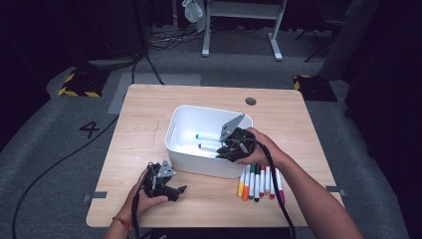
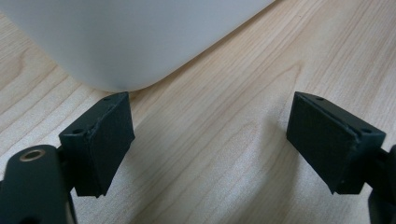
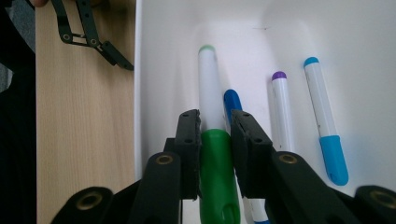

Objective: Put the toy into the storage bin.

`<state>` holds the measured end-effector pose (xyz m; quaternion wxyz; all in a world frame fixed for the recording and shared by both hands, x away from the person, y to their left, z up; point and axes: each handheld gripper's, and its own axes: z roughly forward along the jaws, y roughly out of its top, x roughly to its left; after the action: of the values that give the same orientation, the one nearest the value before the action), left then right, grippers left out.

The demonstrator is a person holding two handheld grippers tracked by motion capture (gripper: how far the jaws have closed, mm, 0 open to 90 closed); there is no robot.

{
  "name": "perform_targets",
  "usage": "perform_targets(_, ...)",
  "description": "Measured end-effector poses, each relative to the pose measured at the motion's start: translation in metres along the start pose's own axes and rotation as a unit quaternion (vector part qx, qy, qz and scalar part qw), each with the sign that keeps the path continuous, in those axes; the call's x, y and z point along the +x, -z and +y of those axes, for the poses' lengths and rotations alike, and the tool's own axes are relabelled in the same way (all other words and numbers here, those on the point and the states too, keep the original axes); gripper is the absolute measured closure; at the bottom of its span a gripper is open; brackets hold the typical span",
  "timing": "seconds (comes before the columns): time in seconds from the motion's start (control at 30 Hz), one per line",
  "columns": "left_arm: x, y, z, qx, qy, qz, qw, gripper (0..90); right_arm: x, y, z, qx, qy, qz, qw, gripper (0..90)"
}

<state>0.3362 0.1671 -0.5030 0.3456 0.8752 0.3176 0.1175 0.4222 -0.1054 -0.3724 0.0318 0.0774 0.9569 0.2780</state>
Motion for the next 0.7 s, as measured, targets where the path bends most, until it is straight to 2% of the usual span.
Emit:
perform_targets(0.1,0.0,0.0,0.0,0.0,0.0,-0.001,1.0,15.0,0.0,0.001,-0.001,-0.004,-0.001,-0.003,1.0,71.7)
perform_targets(0.2,0.0,0.0,0.0,-0.001,0.002,-0.002,1.0,15.0,-0.001,0.005,-0.003,-0.02,-0.008,-0.012,0.9997,69.5)
perform_targets(0.27,0.0,0.0,0.0,-0.001,0.002,-0.002,1.0,15.0,0.0,0.011,-0.006,-0.031,-0.012,-0.026,0.9991,64.8)
perform_targets(0.37,0.0,0.0,0.0,-0.001,0.002,-0.002,1.0,15.0,0.0,0.025,-0.014,-0.064,-0.023,-0.048,0.9965,62.3)
perform_targets(0.43,0.0,0.0,0.0,-0.001,-0.001,0.0,1.0,15.0,0.003,0.039,-0.022,-0.09,-0.026,-0.069,0.9932,59.1)
perform_targets(0.57,0.0,0.0,0.0,-0.001,0.001,-0.001,1.0,15.0,0.011,0.064,-0.043,-0.124,-0.038,-0.114,0.985,53.5)
perform_targets(0.63,0.0,0.0,0.0,-0.001,-0.001,0.0,1.0,15.0,0.016,0.075,-0.057,-0.132,-0.045,-0.141,0.9801,49.6)
perform_targets(0.7,0.0,0.0,0.0,-0.001,0.002,-0.001,1.0,15.0,0.02,0.084,-0.073,-0.14,-0.055,-0.157,0.9761,47.7)
